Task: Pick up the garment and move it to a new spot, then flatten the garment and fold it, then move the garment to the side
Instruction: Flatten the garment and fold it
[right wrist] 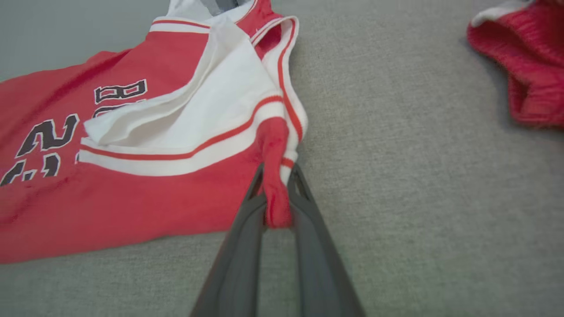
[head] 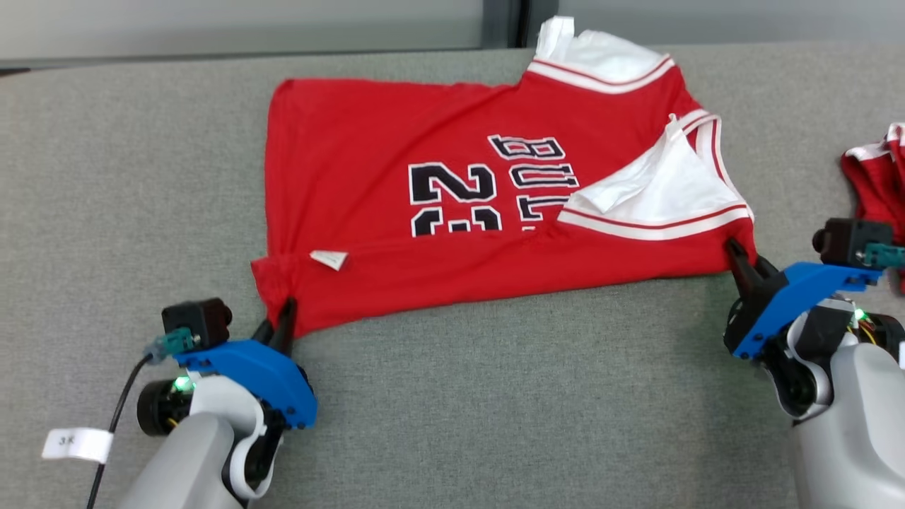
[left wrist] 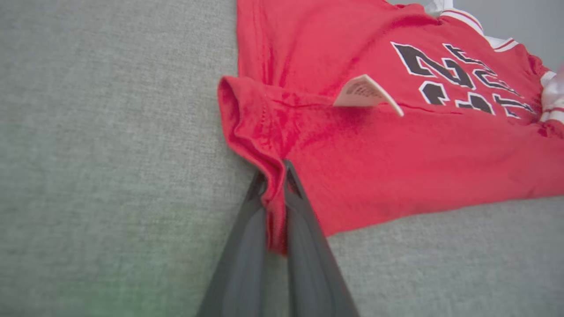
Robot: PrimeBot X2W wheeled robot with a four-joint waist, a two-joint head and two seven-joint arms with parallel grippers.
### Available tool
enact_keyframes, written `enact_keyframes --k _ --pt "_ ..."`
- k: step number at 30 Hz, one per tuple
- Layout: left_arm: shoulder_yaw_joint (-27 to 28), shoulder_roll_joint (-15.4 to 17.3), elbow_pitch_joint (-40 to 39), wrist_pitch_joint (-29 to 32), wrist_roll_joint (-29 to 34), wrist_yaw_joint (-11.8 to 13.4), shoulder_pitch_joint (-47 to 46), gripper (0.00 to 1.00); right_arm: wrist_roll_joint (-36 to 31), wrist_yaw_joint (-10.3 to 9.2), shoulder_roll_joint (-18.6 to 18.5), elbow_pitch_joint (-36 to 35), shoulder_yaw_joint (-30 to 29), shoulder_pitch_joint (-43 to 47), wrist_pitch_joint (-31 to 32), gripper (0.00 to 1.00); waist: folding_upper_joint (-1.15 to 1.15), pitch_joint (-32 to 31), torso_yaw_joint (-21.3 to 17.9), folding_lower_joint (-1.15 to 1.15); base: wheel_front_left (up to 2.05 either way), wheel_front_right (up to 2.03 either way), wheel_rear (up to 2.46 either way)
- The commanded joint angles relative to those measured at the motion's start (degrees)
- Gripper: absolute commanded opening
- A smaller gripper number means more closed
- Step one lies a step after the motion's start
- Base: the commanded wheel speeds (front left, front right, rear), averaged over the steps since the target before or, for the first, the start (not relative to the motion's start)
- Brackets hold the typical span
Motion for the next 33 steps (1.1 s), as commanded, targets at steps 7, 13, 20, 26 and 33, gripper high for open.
enact_keyframes --k 7,13,20,26,33 --pt "1.02 2.58 -6.94 2.91 -2.39 1.73 6.53 0.0 1.84 0.01 -0.05 -9.34 -1.32 8.84 4.39 0.0 0.0 -5.09 -0.51 -0.01 0.0 0.0 0.0" --pt "0.44 5.96 -16.57 7.08 -2.65 5.6 14.41 0.0 3.48 0.01 1.45 -19.03 -3.01 18.29 9.45 0.0 0.0 -7.2 -0.79 -0.01 0.0 0.0 0.0" --pt "0.43 7.7 -25.9 10.24 -4.3 10.1 23.39 0.0 6.13 0.01 2.11 -25.38 -4.92 26.11 11.8 0.0 0.0 -7.15 -1.25 -0.01 0.0 0.0 0.0" --pt "0.3 8.43 -29.55 11.27 -4.4 11.56 25.51 1.0 6.31 0.03 2.1 -26.37 -5.38 27.1 11.59 1.0 0.0 -6.51 -1.63 -0.01 0.0 0.0 0.0" --pt "1.38 11.62 -32.46 13.36 -3.35 10.67 20.4 1.0 1.7 0.02 2.12 -30.46 -3.45 20.04 14.53 1.0 0.0 -5.07 -2.53 -0.01 0.0 0.0 0.0"
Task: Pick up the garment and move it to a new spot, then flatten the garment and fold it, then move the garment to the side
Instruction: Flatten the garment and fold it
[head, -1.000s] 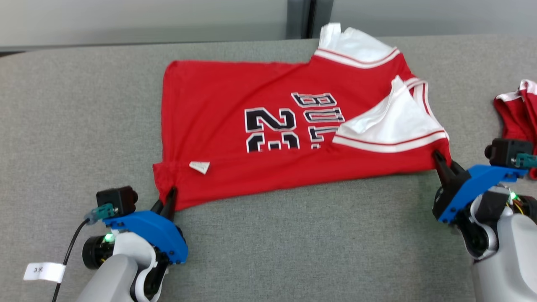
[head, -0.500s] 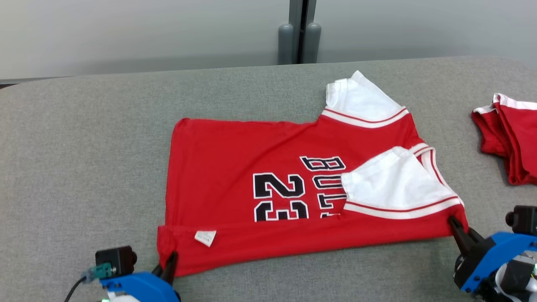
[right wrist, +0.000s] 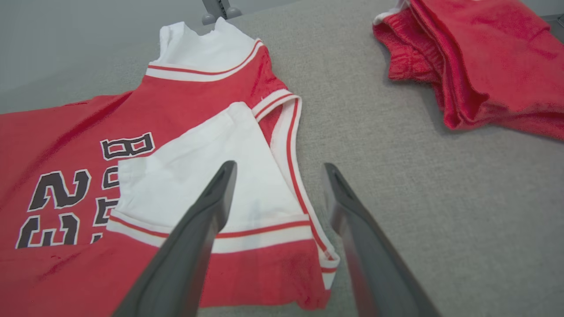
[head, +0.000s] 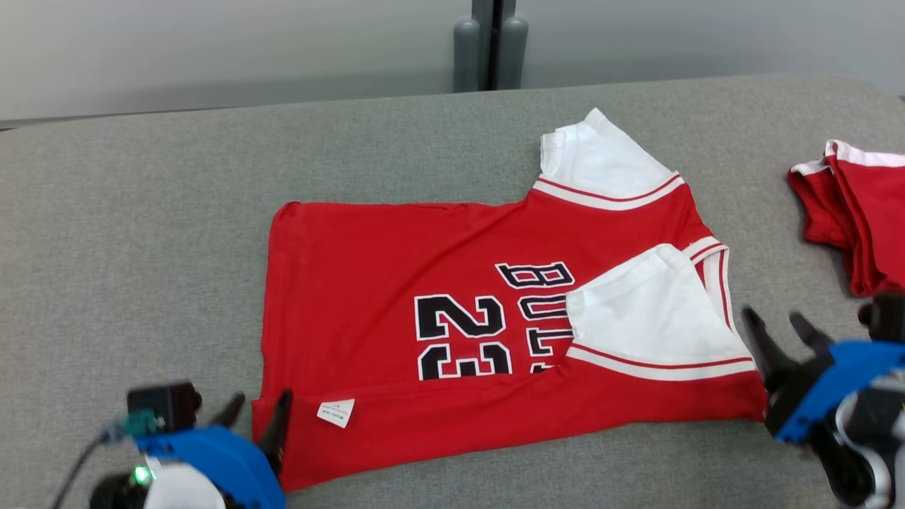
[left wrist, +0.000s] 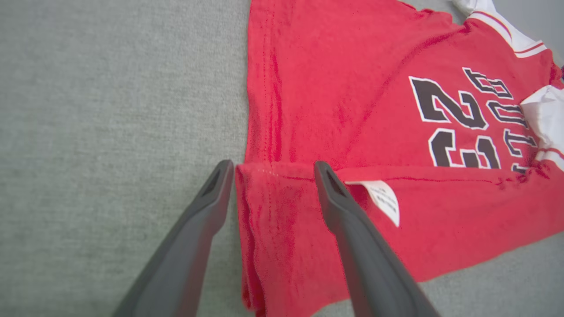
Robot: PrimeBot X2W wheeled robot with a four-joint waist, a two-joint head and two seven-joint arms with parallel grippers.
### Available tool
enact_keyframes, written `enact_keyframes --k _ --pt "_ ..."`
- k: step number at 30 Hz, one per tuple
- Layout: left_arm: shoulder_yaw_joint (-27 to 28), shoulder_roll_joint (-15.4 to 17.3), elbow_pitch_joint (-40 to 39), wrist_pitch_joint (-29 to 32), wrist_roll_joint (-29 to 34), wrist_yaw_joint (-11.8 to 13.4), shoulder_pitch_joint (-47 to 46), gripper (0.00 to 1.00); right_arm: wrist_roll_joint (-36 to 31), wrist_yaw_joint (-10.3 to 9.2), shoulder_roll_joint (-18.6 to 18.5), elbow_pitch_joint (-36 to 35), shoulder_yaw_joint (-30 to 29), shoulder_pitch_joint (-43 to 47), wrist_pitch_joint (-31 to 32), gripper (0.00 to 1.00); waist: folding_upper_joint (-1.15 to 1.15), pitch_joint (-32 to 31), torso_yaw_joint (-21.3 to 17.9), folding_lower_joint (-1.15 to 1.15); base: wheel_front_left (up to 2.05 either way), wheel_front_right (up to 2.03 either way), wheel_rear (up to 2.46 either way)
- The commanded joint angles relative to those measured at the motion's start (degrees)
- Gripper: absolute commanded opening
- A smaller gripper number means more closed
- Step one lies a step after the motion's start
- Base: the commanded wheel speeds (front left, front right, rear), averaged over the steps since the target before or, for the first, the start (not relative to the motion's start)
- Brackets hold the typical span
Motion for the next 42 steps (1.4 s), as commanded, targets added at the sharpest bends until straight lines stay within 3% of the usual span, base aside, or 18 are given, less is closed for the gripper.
enact_keyframes --k 1,8,14,24,35,36,37,38,39,42 --pt "0.61 1.63 -0.82 1.64 0.56 -0.87 -3.74 1.0 -0.93 0.03 -0.17 -0.97 1.42 -3.68 1.48 1.0 0.0 0.62 -0.32 0.0 0.0 0.0 0.0" --pt "1.9 7.78 2.03 11.82 0.89 -4.31 -19.75 1.0 0.06 0.03 -2.41 3.32 8.79 -20.24 7.82 1.0 0.0 5.18 -2.07 0.0 0.0 0.0 0.0" --pt "2.28 9.94 6.06 21.14 -0.41 -6.01 -32.83 1.0 1.95 0.03 -3.82 12.43 14.57 -33.97 9.17 1.0 0.0 9.43 -3.74 0.0 0.0 0.0 0.0" --pt "1.64 11.76 9.08 32.13 -2.87 -6.98 -42.14 1.0 3.88 0.03 -2.18 23.87 17.93 -46.44 5.3 1.0 0.0 13.77 -6.33 0.0 0.0 0.0 0.0" --pt "-1.29 12.14 12.21 34.95 -0.52 -6.95 -43.9 1.0 5.04 0.03 -3.05 31.23 21.37 -53.42 1.26 1.0 0.0 18.54 -8.26 0.0 0.0 0.0 0.0" --pt "-2.0 12.31 12.39 35.59 -0.25 -7.04 -43.8 0.96 5.15 0.03 -3.21 31.68 21.46 -53.81 1.03 1.0 0.0 18.81 -8.22 0.0 0.0 0.0 0.0" --pt "-2.51 12.3 12.45 35.96 -0.13 -7.44 -43.77 0.61 5.23 0.03 -3.43 32.14 21.55 -54.18 0.79 1.0 0.0 19.04 -8.16 0.0 0.0 0.0 0.0" --pt "-2.66 12.17 12.48 35.94 -0.08 -7.55 -43.76 0.36 5.31 0.03 -3.7 32.53 21.59 -54.58 0.71 1.0 0.0 19.26 -8.05 0.0 0.0 0.0 0.0" --pt "-2.84 12.06 12.53 35.89 0.06 -7.82 -43.78 0.0 5.29 0.03 -3.94 32.96 21.62 -55.05 0.6 1.0 0.0 19.46 -7.89 0.0 0.0 0.0 0.0" --pt "-3.35 11.63 12.24 35.06 0.73 -8.17 -44.15 0.0 4.98 0.03 -4.62 34.76 21.4 -56.22 1.17 1.0 0.0 20.13 -6.97 0.0 0.0 0.0 0.0"
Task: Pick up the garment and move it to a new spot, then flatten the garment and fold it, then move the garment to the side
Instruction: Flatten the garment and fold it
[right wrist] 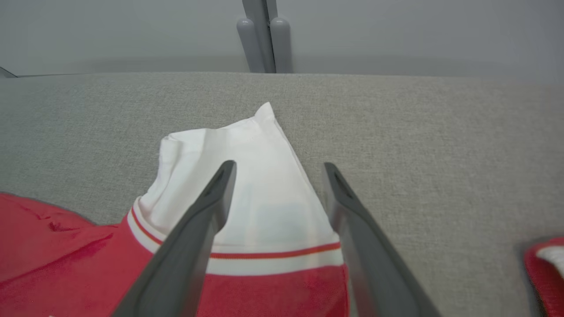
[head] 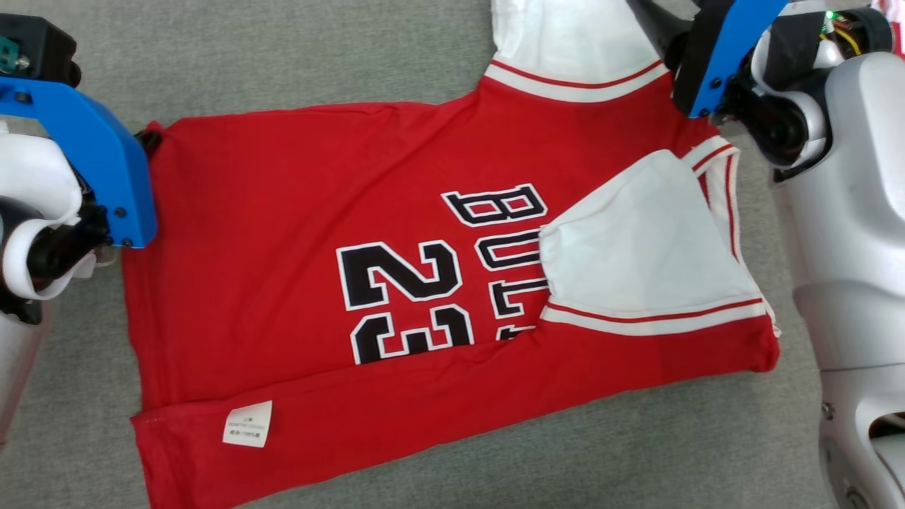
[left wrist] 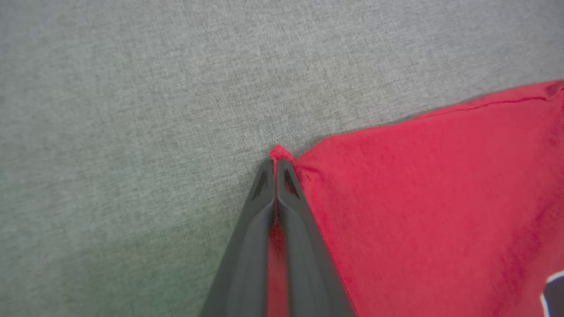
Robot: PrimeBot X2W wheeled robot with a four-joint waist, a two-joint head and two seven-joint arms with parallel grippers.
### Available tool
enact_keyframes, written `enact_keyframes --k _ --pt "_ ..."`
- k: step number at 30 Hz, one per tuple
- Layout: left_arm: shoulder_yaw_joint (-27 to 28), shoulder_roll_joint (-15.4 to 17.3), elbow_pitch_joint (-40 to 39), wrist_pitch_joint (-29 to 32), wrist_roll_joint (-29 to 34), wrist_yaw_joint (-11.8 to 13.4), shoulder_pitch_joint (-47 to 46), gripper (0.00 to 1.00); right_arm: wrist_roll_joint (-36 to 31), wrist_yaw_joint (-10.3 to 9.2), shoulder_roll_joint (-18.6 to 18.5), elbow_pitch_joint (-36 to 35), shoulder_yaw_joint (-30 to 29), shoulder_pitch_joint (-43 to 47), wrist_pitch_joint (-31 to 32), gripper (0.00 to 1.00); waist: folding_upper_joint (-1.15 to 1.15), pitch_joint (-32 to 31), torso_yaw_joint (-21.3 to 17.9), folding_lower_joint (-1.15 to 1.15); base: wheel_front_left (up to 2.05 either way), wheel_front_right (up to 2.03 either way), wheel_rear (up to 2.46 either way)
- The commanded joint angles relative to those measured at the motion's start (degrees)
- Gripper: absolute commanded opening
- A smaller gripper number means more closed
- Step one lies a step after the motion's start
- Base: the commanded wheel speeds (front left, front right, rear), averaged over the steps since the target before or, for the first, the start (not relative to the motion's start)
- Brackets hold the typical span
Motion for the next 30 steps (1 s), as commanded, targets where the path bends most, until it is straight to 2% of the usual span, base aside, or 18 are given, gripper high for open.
enact_keyframes --k 1,5,15,21,22,23,30 --pt "-1.1 -0.54 0.94 -0.36 0.7 -0.13 0.98 0.0 -0.08 0.03 -0.66 0.94 -0.4 -1.43 0.21 1.0 0.0 0.58 0.98 0.0 0.0 0.0 0.0" --pt "-0.96 -3.23 -0.99 -5.24 0.95 -0.47 1.81 0.0 -1.93 0.03 -2.52 3.79 -2.11 -3.49 0.61 1.0 0.0 1.39 3.75 0.0 0.0 0.0 0.0" --pt "-2.11 -10.68 -4.9 -17.48 0.88 -3.78 4.37 0.0 -7.45 0.03 -6.82 9.02 -5.76 -8.44 1.37 1.0 0.0 4.03 12.87 0.0 0.0 0.0 0.0" --pt "-2.93 -13.78 -4.83 -21.99 1.2 -5.4 4.31 0.0 -9.45 0.03 -8.69 11.94 -7.13 -7.44 3.36 1.0 0.0 4.85 15.96 0.0 0.0 0.0 0.0" --pt "-2.83 -14.02 -4.91 -22.71 1.33 -5.35 4.11 0.0 -9.67 0.03 -8.94 12.17 -6.97 -7.34 3.74 0.91 0.0 5.07 16.15 0.0 0.0 0.0 0.0" --pt "-2.43 -14.27 -4.78 -24.03 1.79 -4.91 3.85 0.0 -9.73 0.03 -8.87 12.62 -7.01 -7.29 4.48 0.0 0.0 5.43 16.16 0.0 0.0 0.0 0.0" --pt "1.69 -16.01 -3.79 -31.76 1.15 -2.33 5.55 0.0 -7.41 0.02 -8.37 9.43 -10.26 -7.33 -1.47 0.0 0.0 4.82 14.48 0.0 0.0 0.0 0.0"
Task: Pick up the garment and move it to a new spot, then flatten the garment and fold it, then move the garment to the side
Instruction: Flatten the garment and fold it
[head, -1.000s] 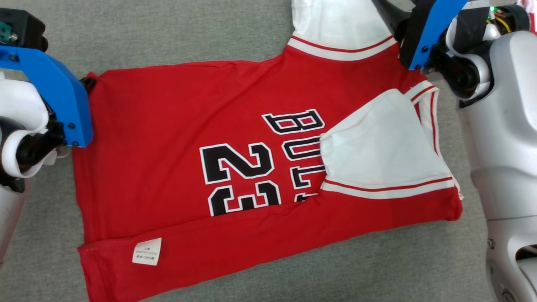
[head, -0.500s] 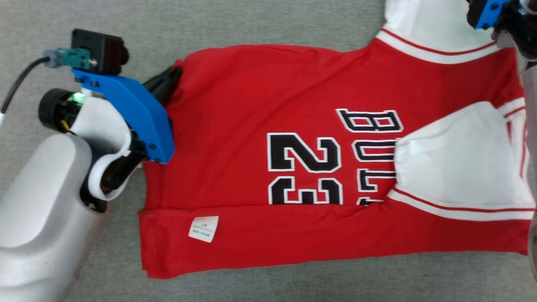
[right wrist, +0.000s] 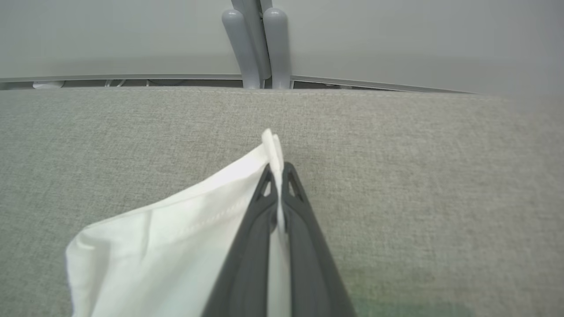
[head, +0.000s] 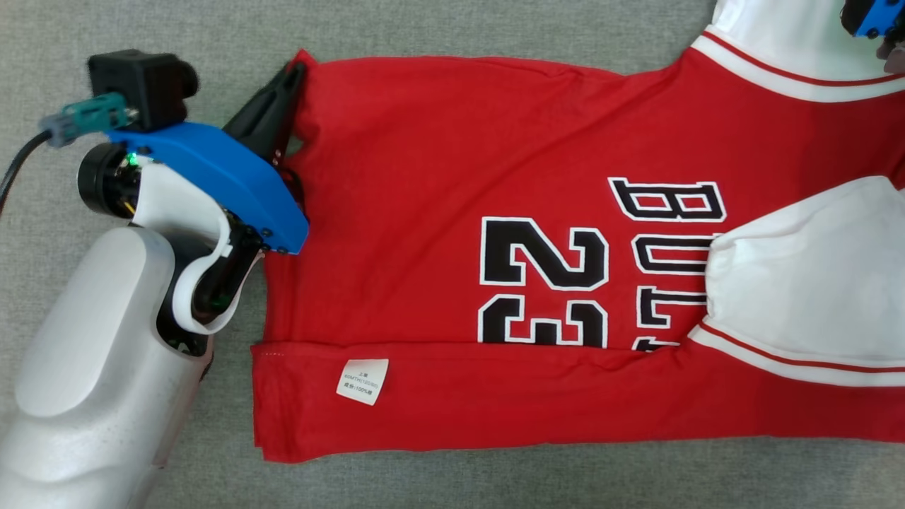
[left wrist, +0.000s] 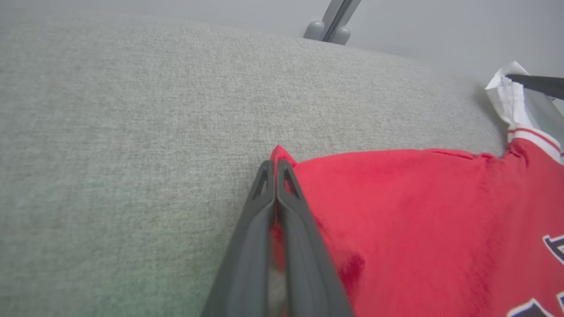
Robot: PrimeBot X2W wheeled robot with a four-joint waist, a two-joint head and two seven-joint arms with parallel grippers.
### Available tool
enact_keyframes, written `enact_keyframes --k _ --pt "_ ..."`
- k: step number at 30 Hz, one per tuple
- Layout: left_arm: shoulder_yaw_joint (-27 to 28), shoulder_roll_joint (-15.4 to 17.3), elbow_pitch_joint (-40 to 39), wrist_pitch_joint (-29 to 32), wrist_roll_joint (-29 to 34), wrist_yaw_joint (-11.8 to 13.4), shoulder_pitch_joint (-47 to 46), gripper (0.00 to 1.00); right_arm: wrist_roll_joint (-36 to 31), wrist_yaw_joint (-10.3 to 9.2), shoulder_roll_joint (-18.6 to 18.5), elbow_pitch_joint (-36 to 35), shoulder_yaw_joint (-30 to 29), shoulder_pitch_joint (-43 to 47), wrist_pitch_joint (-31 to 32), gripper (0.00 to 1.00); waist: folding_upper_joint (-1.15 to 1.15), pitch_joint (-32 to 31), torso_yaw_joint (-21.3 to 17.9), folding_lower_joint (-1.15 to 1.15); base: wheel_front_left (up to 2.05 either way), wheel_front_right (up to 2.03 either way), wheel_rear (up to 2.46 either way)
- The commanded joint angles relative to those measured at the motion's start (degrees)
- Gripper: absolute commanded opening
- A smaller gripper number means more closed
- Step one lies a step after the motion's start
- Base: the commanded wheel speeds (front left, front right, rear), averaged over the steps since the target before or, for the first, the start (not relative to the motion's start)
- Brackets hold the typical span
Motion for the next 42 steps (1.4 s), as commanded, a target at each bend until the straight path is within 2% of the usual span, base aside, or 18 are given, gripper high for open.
enact_keyframes --k 1,8,18,26,34,42 --pt "1.41 -0.64 0.47 -2.08 -0.96 0.48 1.15 0.0 1.47 0.01 0.38 -0.72 -0.42 1.09 -1.15 0.0 0.0 -0.74 -0.88 0.0 0.0 0.0 0.0" --pt "5.04 -1.89 1.59 -9.77 -3.3 -0.36 5.09 0.0 7.7 0.02 -1.05 -6.14 2.1 6.64 -4.21 0.0 0.0 -3.77 -3.52 0.0 0.0 0.0 0.0" --pt "8.0 -3.26 2.11 -21.45 -4.41 -3.62 11.77 0.0 16.97 0.02 -4.03 -18.28 4.08 19.5 -9.54 0.0 0.0 -9.34 -5.51 0.0 0.0 0.0 0.0" --pt "7.63 -3.01 2.94 -24.48 -4.14 -4.09 17.44 0.0 20.72 0.02 -4.99 -25.48 3.24 31.2 -9.54 0.0 0.0 -12.33 -5.76 0.0 0.0 0.0 0.0" --pt "6.89 -3.33 0.66 -26.23 -4.61 -2.42 26.35 0.0 20.81 0.02 -4.66 -32.87 -0.26 44.61 -7.25 0.0 0.0 -15.13 -5.5 0.0 0.0 0.0 0.0" --pt "6.24 -3.85 0.35 -26.4 -5.53 -1.84 30.09 0.0 18.97 0.02 -1.31 -40.33 -5.56 54.95 -3.65 0.0 0.0 -16.99 -4.17 0.0 0.0 0.0 0.0"
